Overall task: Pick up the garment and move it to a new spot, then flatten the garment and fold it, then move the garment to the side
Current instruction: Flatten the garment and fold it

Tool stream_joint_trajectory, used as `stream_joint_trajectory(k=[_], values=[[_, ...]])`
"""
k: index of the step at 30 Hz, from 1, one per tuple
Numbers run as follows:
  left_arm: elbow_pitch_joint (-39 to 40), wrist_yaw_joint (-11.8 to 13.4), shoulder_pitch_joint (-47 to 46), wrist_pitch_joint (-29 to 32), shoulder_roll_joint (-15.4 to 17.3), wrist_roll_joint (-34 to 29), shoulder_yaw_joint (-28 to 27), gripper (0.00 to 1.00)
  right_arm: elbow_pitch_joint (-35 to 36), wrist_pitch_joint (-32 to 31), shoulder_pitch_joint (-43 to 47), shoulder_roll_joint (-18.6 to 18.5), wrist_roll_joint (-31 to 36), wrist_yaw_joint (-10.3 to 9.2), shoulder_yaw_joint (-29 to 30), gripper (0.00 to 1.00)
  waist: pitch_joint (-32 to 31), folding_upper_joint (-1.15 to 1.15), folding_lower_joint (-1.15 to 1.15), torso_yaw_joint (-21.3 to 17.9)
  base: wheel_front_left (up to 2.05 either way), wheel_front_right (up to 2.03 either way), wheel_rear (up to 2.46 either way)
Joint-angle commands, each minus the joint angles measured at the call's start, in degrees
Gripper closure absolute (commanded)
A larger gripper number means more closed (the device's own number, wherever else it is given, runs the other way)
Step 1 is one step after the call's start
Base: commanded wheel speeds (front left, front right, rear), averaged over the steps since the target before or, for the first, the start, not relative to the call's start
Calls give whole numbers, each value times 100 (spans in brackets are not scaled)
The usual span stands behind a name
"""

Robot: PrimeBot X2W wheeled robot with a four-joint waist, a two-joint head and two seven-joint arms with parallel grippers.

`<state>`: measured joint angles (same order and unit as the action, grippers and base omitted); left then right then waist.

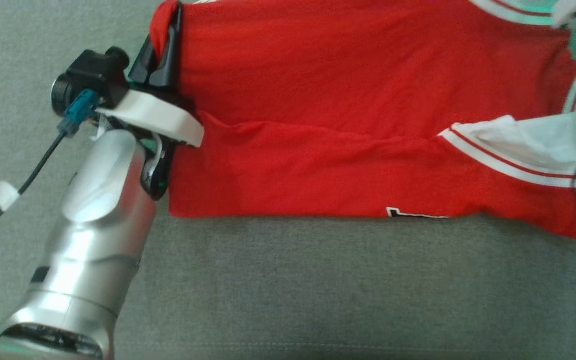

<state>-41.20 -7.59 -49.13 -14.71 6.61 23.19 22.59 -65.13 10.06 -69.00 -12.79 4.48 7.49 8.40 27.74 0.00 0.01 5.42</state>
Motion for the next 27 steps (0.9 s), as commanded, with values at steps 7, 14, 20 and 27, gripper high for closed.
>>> stream_joint_trajectory(k=[7,14,20,27], values=[[464,10,809,-29,414,-299,-438,100,190,433,692,404,-707,0,-60,100,-474,0,-1,-445,0,0,0],[699,10,1543,-29,458,-505,-800,100,739,479,1666,486,-1644,0,-567,100,-767,0,-1,-653,0,0,0],[953,10,2003,-29,412,-670,-1017,100,1501,293,2785,457,-2606,0,-1187,100,-965,0,-1,-719,0,0,0],[957,77,2548,-29,108,-944,-1529,0,2049,-48,3642,357,-3241,0,-1429,0,-1278,0,-1,-689,0,0,0]])
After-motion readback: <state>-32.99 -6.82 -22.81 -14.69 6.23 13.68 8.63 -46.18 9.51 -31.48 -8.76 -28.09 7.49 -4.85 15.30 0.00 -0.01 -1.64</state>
